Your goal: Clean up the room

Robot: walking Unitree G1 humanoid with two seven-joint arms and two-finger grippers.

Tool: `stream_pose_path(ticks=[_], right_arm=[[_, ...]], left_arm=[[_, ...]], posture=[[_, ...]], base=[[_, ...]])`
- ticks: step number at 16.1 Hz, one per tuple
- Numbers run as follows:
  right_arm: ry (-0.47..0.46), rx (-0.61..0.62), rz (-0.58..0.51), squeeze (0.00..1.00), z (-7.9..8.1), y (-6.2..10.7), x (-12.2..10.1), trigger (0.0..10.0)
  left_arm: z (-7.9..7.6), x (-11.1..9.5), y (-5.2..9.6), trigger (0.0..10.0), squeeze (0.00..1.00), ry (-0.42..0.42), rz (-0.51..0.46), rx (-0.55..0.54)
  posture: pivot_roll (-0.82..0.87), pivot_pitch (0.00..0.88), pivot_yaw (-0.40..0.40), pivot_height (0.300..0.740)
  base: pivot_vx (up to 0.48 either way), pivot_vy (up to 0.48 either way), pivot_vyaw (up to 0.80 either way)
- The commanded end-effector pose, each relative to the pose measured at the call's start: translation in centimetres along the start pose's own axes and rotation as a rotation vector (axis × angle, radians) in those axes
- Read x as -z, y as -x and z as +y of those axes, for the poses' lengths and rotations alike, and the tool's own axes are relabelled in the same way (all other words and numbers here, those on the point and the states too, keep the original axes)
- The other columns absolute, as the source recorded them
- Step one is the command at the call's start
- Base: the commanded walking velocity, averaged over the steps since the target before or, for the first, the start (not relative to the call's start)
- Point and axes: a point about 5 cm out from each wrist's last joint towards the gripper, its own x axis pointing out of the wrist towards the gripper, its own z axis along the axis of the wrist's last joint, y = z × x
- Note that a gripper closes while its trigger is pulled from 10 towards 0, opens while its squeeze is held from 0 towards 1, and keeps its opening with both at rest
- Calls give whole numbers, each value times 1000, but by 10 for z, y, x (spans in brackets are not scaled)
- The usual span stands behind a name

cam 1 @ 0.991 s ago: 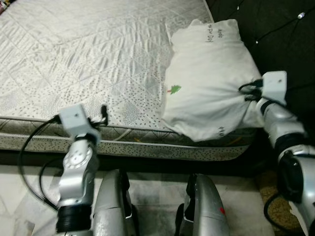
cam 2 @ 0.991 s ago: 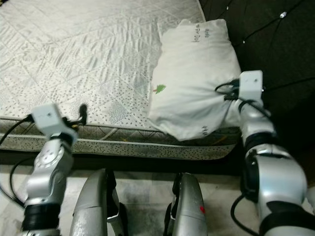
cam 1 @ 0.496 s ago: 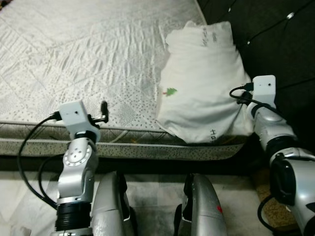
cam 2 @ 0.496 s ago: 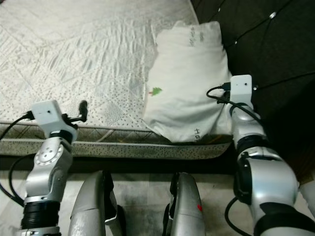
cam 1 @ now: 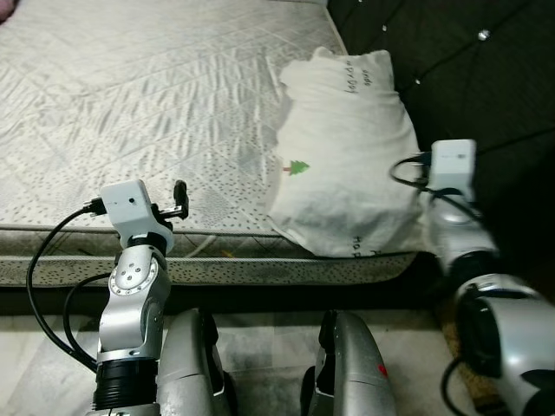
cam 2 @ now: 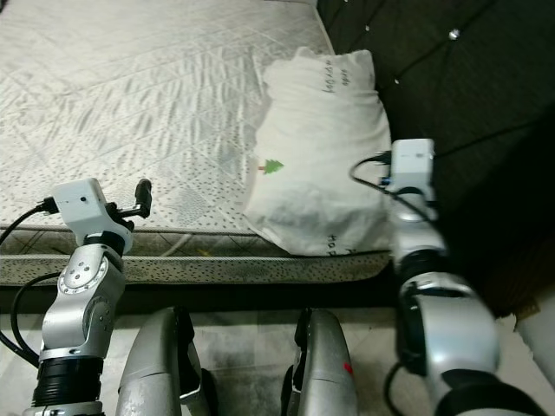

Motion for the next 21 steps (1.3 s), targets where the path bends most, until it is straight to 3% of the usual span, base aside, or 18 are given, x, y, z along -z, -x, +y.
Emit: stream_pose_path(ticks=[1, 2, 5, 10, 17, 21], right_arm=[[-36, -14, 66, 1000, 2, 6, 18, 10000], [-63, -70, 111, 1000, 10, 11, 29, 10000], [-74, -124, 177, 1000, 16, 17, 46, 10000], [-89, -271, 198, 1000, 33, 21, 44, 10000], [-130, -451, 141, 1000, 68, 14, 5, 10000], [-176, -443, 135, 1000, 75, 11, -7, 10000]], left_arm=[[-4, 3, 4, 10000, 0, -3, 12, 6], [-4, 4, 7, 10000, 0, -1, 17, 6], [-7, 8, 12, 10000, 0, 3, 36, 15], [-3, 10, 23, 10000, 0, -1, 59, 19], [-2, 12, 43, 10000, 0, 14, 102, 15], [1, 12, 56, 10000, 0, 13, 124, -2]], posture=[[91, 34, -61, 568], [87, 44, -59, 568], [84, 76, -58, 568], [96, 132, -62, 568], [121, 215, -66, 568], [141, 256, -74, 568]], base=[[0, 0, 0], [0, 0, 0], [0, 0, 0], [0, 0, 0], [0, 0, 0], [0, 0, 0]])
